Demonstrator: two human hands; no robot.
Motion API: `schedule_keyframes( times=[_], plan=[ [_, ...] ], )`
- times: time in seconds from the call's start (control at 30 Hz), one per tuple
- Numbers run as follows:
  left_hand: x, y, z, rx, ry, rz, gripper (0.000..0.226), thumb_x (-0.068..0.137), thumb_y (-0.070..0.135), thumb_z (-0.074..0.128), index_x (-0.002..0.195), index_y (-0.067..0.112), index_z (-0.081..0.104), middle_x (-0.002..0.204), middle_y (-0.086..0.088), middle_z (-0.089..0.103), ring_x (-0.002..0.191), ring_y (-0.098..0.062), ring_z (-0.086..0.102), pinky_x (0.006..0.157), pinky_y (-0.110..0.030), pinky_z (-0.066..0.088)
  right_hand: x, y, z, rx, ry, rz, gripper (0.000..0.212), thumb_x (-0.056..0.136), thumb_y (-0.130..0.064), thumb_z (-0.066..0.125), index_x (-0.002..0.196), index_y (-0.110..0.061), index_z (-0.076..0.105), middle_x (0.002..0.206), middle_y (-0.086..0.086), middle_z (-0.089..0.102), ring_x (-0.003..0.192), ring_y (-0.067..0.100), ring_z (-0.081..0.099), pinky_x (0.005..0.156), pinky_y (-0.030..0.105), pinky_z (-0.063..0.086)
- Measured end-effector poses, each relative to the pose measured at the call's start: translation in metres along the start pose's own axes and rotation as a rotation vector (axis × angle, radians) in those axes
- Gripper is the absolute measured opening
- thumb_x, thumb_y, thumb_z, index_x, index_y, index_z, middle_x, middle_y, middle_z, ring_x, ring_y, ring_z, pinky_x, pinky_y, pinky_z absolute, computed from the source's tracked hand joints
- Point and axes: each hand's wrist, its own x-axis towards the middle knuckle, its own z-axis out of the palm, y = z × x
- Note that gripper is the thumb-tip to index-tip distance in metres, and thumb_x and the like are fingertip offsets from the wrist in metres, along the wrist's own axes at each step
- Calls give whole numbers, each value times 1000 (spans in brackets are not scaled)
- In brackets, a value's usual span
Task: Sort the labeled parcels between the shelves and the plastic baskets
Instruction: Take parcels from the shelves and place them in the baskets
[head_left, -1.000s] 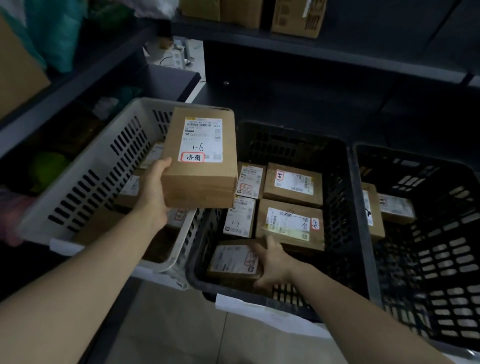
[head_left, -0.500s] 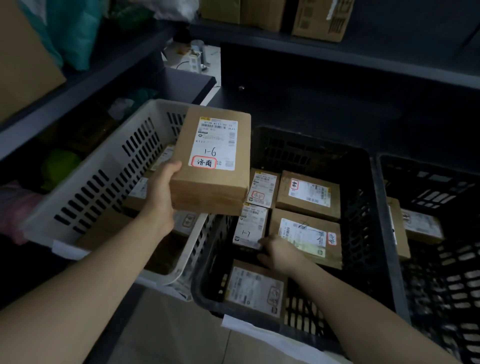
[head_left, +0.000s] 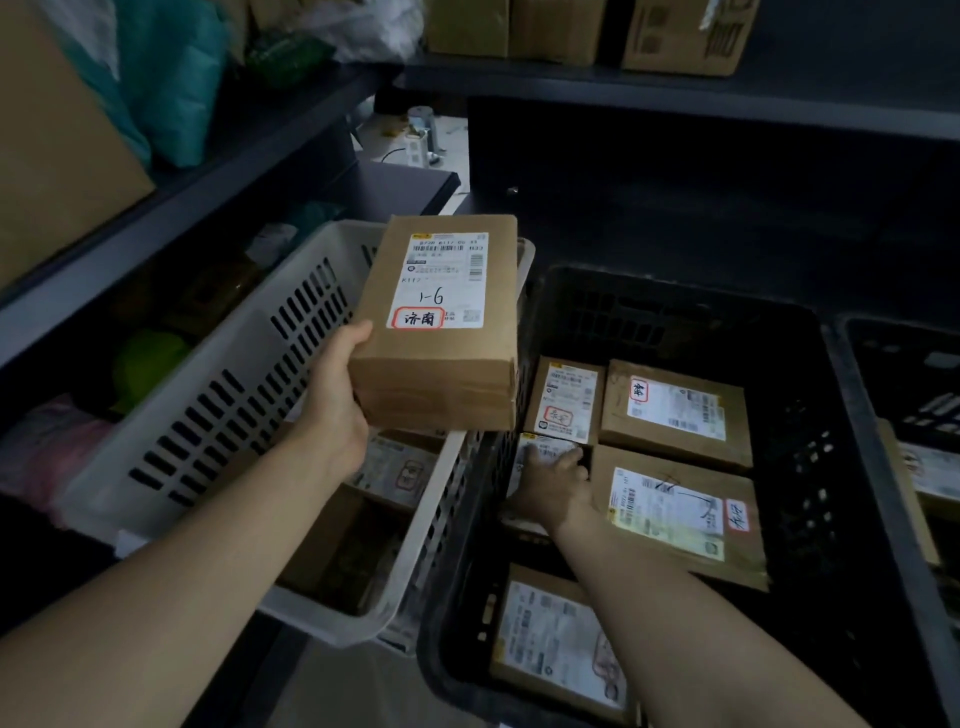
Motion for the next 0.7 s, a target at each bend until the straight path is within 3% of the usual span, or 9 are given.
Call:
schedule_keyframes(
  times=[0.07,0.13,0.27,0.47,0.7],
  plan=[
    [4,-1,-1,-13,2,-7,26,89,39,49,104,23,63,96,0,70,91,-23,63,87,-43,48,2,3,-9,20,-138,-1,95,90,-38,63,154,-30,-8,152,30,-25,140,52,15,105,45,36],
    [6,-3,-2,-24,-6,-14,25,90,40,48,100,24,64,92,2,71,91,-22,63,86,-42,47,3,5,-11,130,-194,15,92,93,-38,58,153,-33,-12,151,25,-33,141,53,11,111,45,30],
    [10,-4,-4,-37,-24,-30,23,90,40,47,89,29,66,80,6,74,89,-20,64,92,-46,45,10,4,-3,548,44,54,75,91,-40,62,151,-36,17,156,15,-30,142,51,8,111,50,26],
    [15,-6,-8,-38,-47,-34,24,90,42,47,94,28,66,84,4,74,95,-23,63,93,-49,45,24,1,8,426,134,86,87,83,-42,71,150,-37,16,157,15,-23,140,48,14,105,52,33],
    [12,-4,-9,-31,-56,-37,24,91,41,45,90,28,65,75,5,74,86,-21,64,84,-43,47,24,3,11,410,170,71,74,88,-38,68,147,-43,25,159,8,-19,136,46,22,104,49,34]
  ],
)
